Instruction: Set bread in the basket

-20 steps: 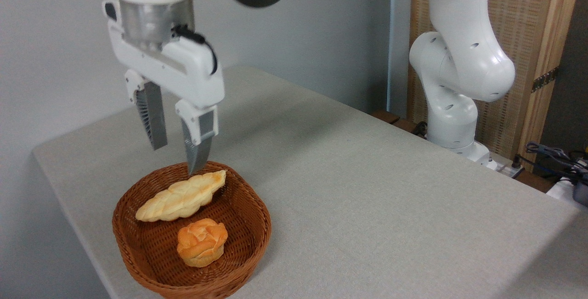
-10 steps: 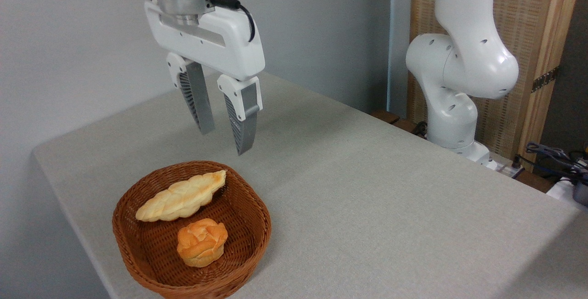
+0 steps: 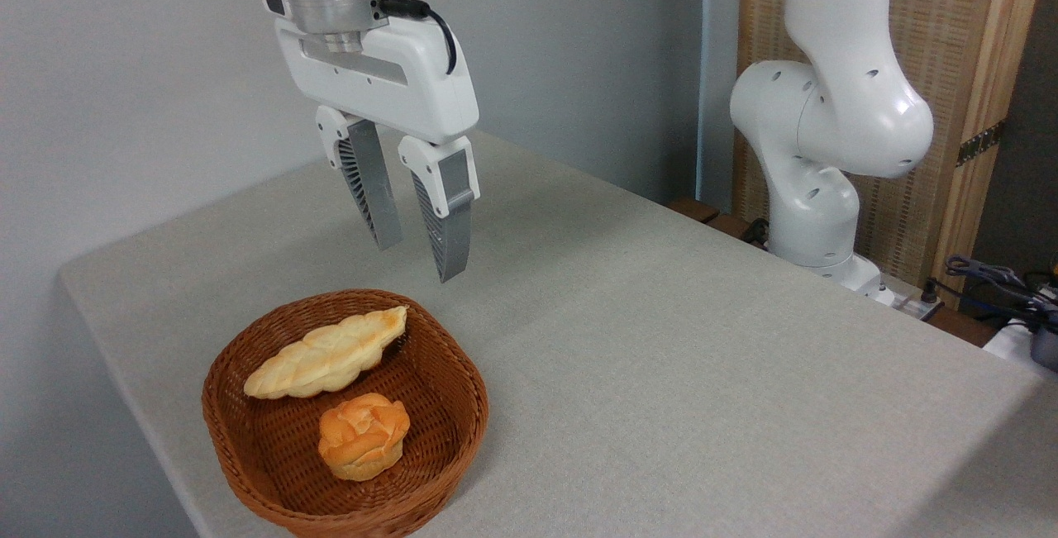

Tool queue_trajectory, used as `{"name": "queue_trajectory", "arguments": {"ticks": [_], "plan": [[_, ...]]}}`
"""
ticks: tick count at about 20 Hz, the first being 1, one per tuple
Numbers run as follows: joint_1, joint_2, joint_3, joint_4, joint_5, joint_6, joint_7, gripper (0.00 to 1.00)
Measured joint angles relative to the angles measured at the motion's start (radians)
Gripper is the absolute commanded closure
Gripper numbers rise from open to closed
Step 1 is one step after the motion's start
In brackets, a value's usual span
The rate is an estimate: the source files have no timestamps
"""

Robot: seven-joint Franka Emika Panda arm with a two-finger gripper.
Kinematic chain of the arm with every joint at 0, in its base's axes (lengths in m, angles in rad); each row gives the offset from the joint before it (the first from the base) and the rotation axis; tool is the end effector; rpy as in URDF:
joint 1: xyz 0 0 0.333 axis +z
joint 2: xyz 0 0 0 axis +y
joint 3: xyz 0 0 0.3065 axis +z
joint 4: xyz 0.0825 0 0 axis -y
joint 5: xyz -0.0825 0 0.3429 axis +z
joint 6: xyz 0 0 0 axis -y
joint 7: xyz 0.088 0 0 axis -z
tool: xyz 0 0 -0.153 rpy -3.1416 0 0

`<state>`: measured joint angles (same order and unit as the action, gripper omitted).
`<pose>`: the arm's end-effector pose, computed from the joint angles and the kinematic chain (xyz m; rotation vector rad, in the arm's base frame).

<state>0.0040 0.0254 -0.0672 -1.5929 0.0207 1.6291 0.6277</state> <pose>0.5255 -0.0298 0.5514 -2.9354 1.0582 -0.0080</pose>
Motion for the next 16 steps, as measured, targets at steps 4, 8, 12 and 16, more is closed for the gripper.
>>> {"name": "queue_trajectory", "arguments": {"ticks": [4, 8, 12, 16], "plan": [[0.001, -0.004, 0.019, -0.003, -0.006, 0.001, 0.003, 0.0], [0.001, -0.005, 0.039, -0.003, -0.009, 0.001, 0.012, 0.0], [0.002, -0.005, 0.04, -0.003, -0.009, 0.001, 0.013, 0.0], [0.002, -0.005, 0.044, -0.003, -0.009, 0.001, 0.013, 0.0]]}}
